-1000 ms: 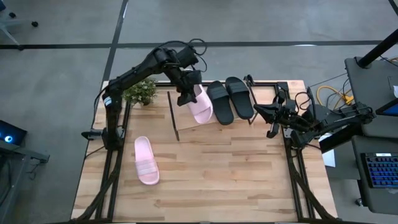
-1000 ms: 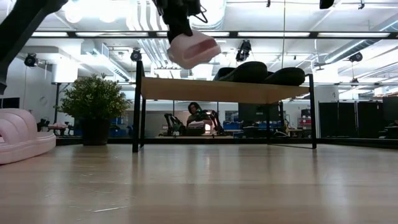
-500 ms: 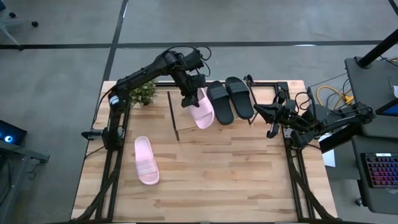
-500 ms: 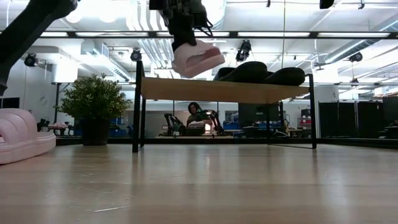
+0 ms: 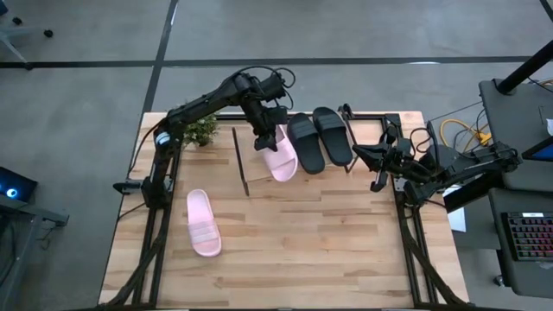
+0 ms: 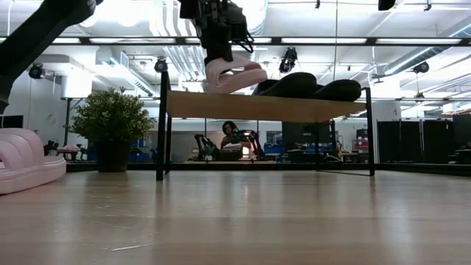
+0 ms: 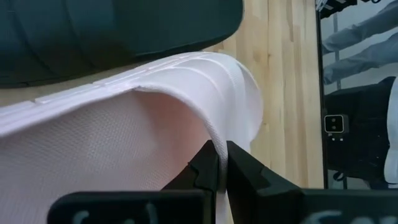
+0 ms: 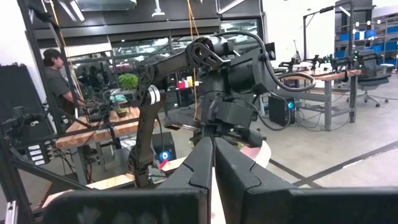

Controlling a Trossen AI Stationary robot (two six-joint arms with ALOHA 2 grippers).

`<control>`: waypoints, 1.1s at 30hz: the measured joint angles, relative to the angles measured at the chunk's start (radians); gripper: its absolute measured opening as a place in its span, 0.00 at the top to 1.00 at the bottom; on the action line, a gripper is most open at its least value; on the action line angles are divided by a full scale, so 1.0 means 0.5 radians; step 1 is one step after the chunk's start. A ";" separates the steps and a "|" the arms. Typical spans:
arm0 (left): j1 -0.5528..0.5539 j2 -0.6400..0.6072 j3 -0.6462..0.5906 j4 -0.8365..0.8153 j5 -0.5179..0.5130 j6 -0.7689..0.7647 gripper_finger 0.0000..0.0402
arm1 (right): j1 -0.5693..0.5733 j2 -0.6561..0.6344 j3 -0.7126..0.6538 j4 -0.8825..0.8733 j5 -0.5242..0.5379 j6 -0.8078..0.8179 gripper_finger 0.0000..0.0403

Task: Pick and place slides into the shelf
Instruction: Put the bottom pink slipper on the shelf

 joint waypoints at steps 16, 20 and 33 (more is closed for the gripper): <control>-0.002 -0.021 0.083 -0.084 0.087 -0.034 1.00 | 0.000 0.000 0.000 -0.001 0.000 -0.037 0.98; -0.001 -0.022 0.130 -0.102 0.146 -0.058 1.00 | 0.000 0.000 0.000 -0.001 0.000 -0.037 0.98; -0.001 -0.001 0.118 -0.162 0.264 -0.062 1.00 | 0.000 0.000 0.000 -0.007 0.001 -0.082 0.98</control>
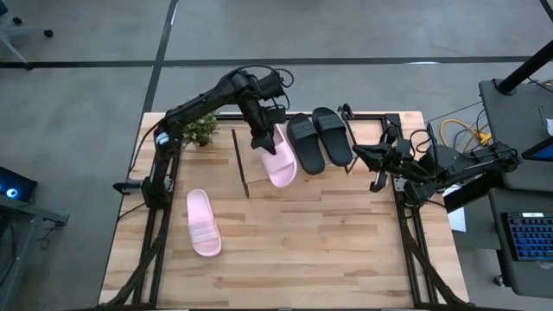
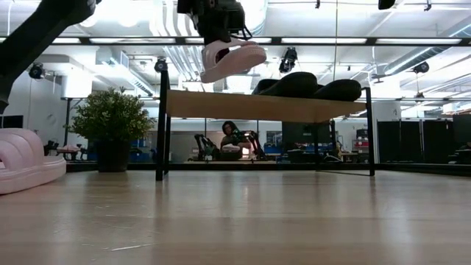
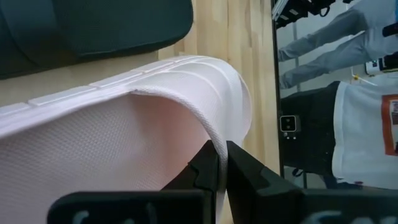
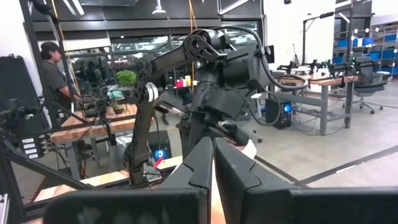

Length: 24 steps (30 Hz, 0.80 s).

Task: Pick and place slides into the shelf
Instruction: Put the bottom pink slipper on the shelf

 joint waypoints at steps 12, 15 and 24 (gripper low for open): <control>0.029 0.148 0.008 0.009 -0.001 0.002 1.00 | 0.000 0.000 0.000 0.004 0.000 0.000 0.98; 0.051 0.190 0.032 0.006 -0.002 -0.007 1.00 | 0.000 0.000 0.000 0.004 0.000 0.001 0.98; 0.080 0.206 0.073 0.044 -0.007 -0.049 1.00 | 0.000 0.000 0.000 0.003 -0.001 -0.001 0.98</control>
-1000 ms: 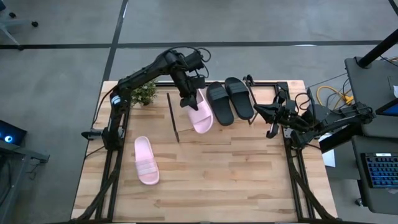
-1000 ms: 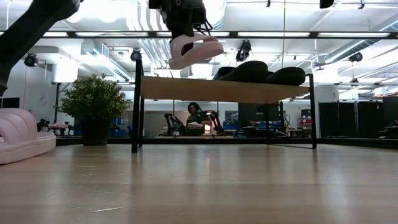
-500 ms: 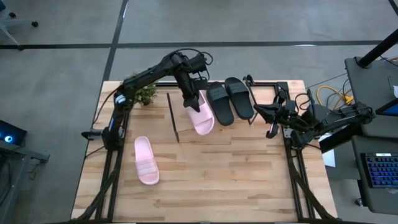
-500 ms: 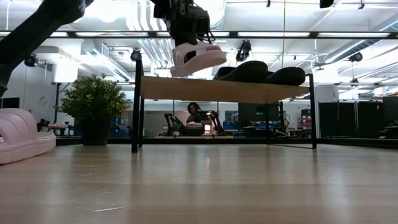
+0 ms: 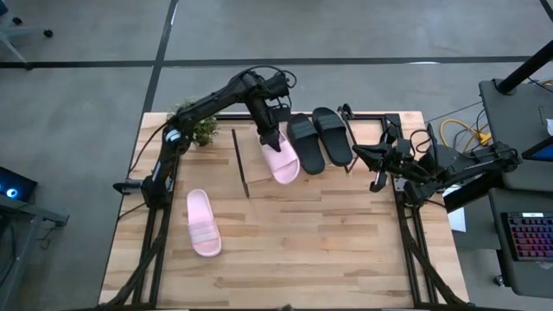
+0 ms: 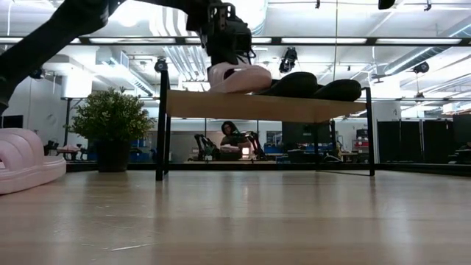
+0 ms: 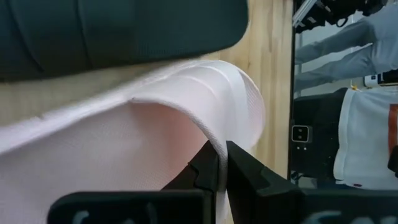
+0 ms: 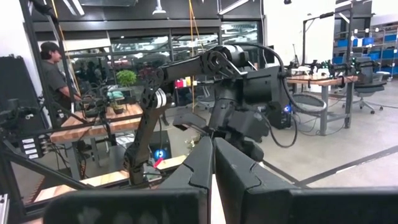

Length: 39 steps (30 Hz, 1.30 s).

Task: Pick and place slides into the shelf
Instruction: Put the bottom pink slipper on the shelf

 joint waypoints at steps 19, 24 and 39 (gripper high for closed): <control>-0.002 -0.005 0.022 -0.055 0.007 0.000 1.00 | 0.000 0.000 0.000 -0.001 0.000 -0.016 0.98; -0.002 -0.008 0.035 -0.065 0.042 -0.015 1.00 | 0.000 0.000 0.000 -0.002 -0.001 -0.016 0.98; -0.009 -0.072 0.048 -0.063 0.116 -0.053 1.00 | 0.000 0.000 0.001 -0.013 -0.001 -0.021 0.98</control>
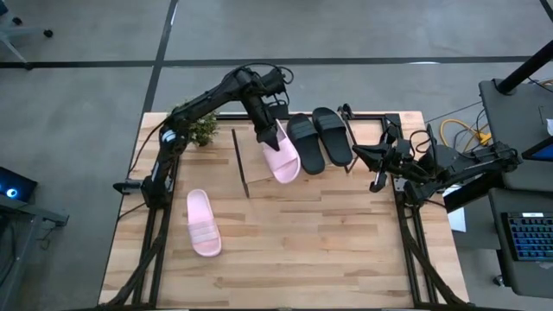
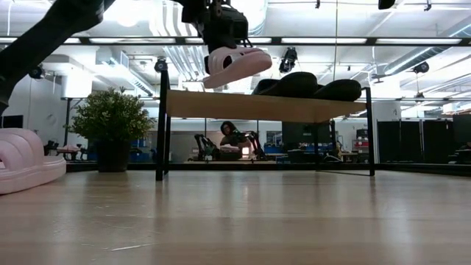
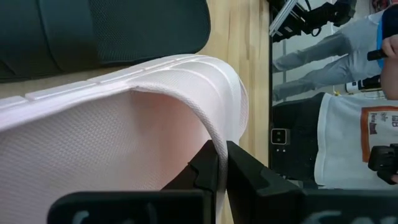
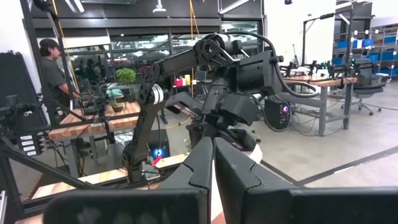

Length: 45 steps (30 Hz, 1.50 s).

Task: Pick and place slides into the shelf
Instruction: Put the bottom pink slipper on the shelf

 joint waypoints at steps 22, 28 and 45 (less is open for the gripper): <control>-0.023 0.025 -0.010 -0.005 -0.161 -0.030 1.00 | 0.000 0.000 0.000 0.001 0.000 -0.024 0.98; -0.051 0.069 -0.011 0.027 -0.159 -0.051 1.00 | 0.001 0.000 0.000 -0.001 0.000 -0.031 0.98; -0.044 0.159 -0.009 0.047 -0.166 -0.050 1.00 | 0.001 0.000 0.000 -0.001 0.000 -0.051 0.98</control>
